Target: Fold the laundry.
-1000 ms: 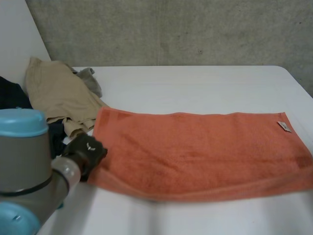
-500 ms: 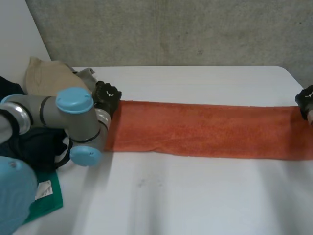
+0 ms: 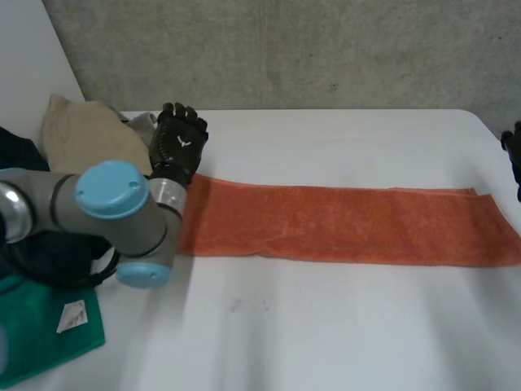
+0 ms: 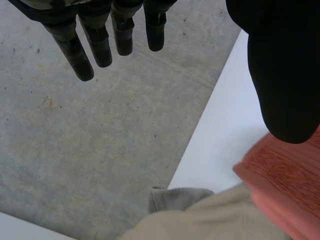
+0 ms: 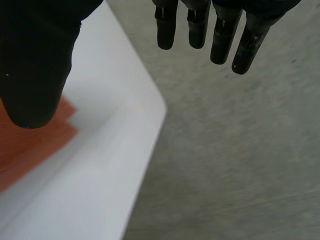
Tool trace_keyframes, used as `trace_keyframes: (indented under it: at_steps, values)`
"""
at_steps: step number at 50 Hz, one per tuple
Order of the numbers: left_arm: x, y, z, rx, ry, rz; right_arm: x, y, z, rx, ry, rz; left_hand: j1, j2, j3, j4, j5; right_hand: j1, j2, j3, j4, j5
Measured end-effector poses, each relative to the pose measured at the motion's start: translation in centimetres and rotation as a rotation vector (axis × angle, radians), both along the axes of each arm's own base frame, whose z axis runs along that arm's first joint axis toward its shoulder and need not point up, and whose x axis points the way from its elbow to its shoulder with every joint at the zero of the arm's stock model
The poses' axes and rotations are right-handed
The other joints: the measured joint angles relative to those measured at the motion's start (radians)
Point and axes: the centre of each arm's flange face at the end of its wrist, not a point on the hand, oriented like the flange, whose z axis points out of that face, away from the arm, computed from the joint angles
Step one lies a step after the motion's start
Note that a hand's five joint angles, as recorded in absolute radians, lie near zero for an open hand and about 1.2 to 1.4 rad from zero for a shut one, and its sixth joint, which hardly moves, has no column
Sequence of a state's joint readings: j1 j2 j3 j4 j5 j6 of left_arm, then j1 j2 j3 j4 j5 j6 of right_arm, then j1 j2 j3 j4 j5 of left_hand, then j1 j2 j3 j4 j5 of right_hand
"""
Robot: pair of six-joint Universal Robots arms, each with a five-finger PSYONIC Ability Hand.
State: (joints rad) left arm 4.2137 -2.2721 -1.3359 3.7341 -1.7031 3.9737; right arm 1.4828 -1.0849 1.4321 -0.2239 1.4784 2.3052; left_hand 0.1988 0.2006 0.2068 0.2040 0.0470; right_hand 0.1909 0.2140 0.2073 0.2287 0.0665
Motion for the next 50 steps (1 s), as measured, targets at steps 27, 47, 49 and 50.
trace_keyframes:
  at_steps: [27, 47, 49, 50]
  values:
    - [2.6, 7.2, -0.2, 0.184, 0.123, -0.040, -3.3, 3.1, -8.3, 0.331, -0.136, 0.048, 0.000, 0.000, 0.000, 0.000, 0.000, 0.482, 0.578, 0.582, 0.560, 0.525]
    - [2.6, 7.1, 0.1, 0.174, 0.125, -0.042, -7.5, 0.5, -7.8, 0.263, -0.110, -0.062, 0.000, 0.000, 0.000, 0.000, 0.000, 0.738, 0.959, 0.977, 0.957, 0.894]
    - [2.7, 7.1, 0.4, 0.168, 0.129, -0.042, -10.3, -0.7, -6.9, 0.210, -0.019, -0.159, 0.000, 0.000, 0.000, 0.000, 0.000, 0.738, 0.959, 0.977, 0.958, 0.894]
    - [2.7, 7.1, 0.5, 0.166, 0.130, -0.041, -11.4, -1.0, -6.5, 0.195, 0.026, -0.193, 0.000, 0.000, 0.000, 0.000, 0.000, 0.738, 0.959, 0.977, 0.958, 0.894]
